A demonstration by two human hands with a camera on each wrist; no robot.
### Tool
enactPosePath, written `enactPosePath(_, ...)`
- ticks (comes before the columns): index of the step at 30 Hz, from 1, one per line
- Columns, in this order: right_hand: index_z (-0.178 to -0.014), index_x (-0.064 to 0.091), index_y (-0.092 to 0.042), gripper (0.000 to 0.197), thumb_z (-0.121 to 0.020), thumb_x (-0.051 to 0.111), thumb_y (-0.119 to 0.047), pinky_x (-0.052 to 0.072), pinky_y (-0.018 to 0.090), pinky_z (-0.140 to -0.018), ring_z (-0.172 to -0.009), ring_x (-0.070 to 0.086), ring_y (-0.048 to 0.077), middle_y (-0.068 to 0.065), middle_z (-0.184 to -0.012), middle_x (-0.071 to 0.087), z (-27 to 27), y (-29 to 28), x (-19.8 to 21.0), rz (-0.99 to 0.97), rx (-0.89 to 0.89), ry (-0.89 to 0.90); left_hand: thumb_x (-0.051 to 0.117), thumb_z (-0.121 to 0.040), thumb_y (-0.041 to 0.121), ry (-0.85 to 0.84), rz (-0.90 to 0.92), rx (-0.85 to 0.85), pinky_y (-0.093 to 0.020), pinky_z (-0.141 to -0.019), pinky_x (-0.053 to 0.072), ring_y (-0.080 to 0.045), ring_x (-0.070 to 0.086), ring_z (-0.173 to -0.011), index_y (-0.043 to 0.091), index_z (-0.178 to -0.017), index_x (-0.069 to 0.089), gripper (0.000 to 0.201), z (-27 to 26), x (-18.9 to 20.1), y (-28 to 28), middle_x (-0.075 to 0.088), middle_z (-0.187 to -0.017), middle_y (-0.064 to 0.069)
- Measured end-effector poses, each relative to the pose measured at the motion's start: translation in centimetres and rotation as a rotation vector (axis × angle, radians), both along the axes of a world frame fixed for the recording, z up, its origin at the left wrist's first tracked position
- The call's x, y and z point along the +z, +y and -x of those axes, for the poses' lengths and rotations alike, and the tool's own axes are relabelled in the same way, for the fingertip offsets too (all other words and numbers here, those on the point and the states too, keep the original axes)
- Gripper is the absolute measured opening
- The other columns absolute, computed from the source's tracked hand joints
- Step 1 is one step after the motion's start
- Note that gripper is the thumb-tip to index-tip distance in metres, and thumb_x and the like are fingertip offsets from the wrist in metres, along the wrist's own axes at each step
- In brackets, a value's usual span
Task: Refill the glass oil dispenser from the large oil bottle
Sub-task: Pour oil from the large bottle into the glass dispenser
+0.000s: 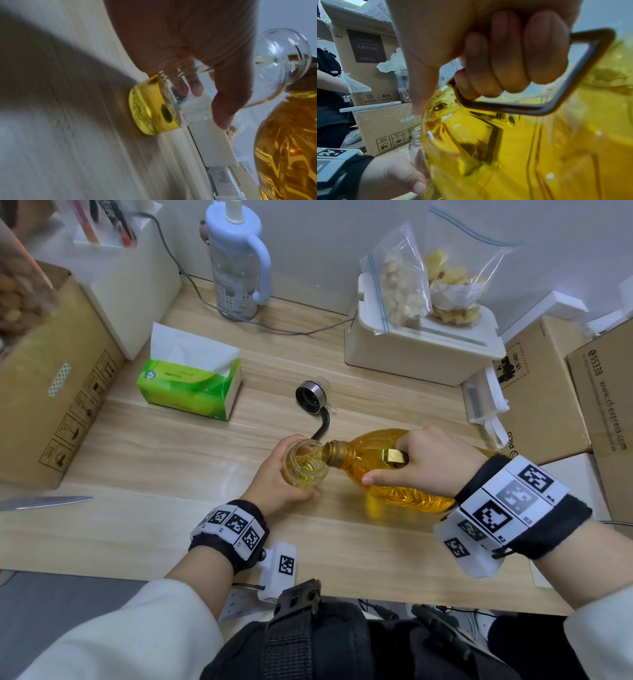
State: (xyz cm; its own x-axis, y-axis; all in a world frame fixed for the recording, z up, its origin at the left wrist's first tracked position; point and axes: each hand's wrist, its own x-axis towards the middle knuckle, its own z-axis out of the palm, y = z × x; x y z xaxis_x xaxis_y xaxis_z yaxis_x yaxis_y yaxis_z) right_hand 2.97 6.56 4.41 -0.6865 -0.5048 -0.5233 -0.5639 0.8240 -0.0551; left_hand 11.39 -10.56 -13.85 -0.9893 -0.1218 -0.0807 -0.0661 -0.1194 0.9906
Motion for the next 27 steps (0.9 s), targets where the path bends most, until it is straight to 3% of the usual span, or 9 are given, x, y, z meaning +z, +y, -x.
enactPosePath(3, -0.051, 0.038, -0.015, 0.062, -0.063, 0.053, -0.074, 0.026, 0.028, -0.047, -0.048, 0.033, 0.015, -0.001, -0.051, 0.033, 0.03, -0.03, -0.04, -0.002, 0.000, 0.008, 0.079, -0.043, 0.001, -0.002, -0.003, 0.008, -0.006, -0.082, 0.041, 0.013, 0.055, -0.093, 0.016, -0.116, 0.042, 0.083, 0.04, 0.03, 0.05, 0.054, -0.106, 0.007)
enactPosePath(5, -0.051, 0.037, -0.015, 0.062, -0.063, 0.053, -0.074, 0.026, 0.028, -0.046, -0.047, 0.032, 0.015, -0.002, -0.050, 0.032, 0.02, -0.04, -0.02, -0.009, 0.002, 0.006, 0.077, -0.044, -0.001, -0.003, 0.002, 0.009, -0.006, -0.082, 0.041, 0.014, 0.055, -0.093, 0.012, -0.117, 0.041, 0.082, 0.01, 0.09, 0.07, 0.054, -0.106, 0.007)
enactPosePath(15, -0.050, 0.036, -0.015, 0.062, -0.064, 0.053, -0.074, 0.024, 0.027, -0.045, -0.047, 0.031, 0.015, -0.002, -0.050, 0.031, 0.03, -0.06, 0.13, -0.025, 0.007, 0.008, 0.078, -0.045, 0.001, 0.001, 0.007, 0.008, -0.006, -0.081, 0.041, 0.014, 0.054, -0.093, 0.029, -0.110, 0.043, 0.079, -0.07, 0.30, 0.07, 0.054, -0.106, 0.008)
enactPosePath(21, -0.049, 0.037, -0.016, 0.063, -0.062, 0.052, -0.075, 0.025, 0.028, -0.046, -0.047, 0.032, 0.015, -0.002, -0.049, 0.032, 0.22, -0.10, -0.10, -0.020, 0.016, -0.005, 0.078, -0.046, 0.002, 0.011, 0.008, 0.004, -0.005, -0.081, 0.040, 0.014, 0.054, -0.095, 0.031, -0.110, 0.043, 0.079, -0.06, 0.27, 0.00, 0.053, -0.107, 0.008)
enactPosePath(25, -0.049, 0.036, -0.016, 0.062, -0.064, 0.053, -0.074, 0.024, 0.026, -0.046, -0.046, 0.031, 0.015, -0.002, -0.048, 0.031, 0.22, -0.21, -0.01, -0.028, 0.019, -0.004, 0.078, -0.045, 0.002, 0.009, 0.002, 0.001, -0.004, -0.082, 0.040, 0.015, 0.054, -0.094, 0.023, -0.114, 0.042, 0.080, -0.05, 0.22, 0.00, 0.053, -0.107, 0.008)
enactPosePath(27, -0.049, 0.034, -0.016, 0.062, -0.065, 0.054, -0.073, 0.022, 0.026, -0.045, -0.046, 0.029, 0.015, -0.003, -0.048, 0.029, 0.20, -0.25, 0.03, -0.033, 0.021, 0.002, 0.080, -0.044, 0.005, 0.005, 0.002, 0.002, -0.004, -0.082, 0.040, 0.014, 0.054, -0.095, 0.028, -0.112, 0.043, 0.081, -0.06, 0.12, -0.04, 0.054, -0.108, 0.008)
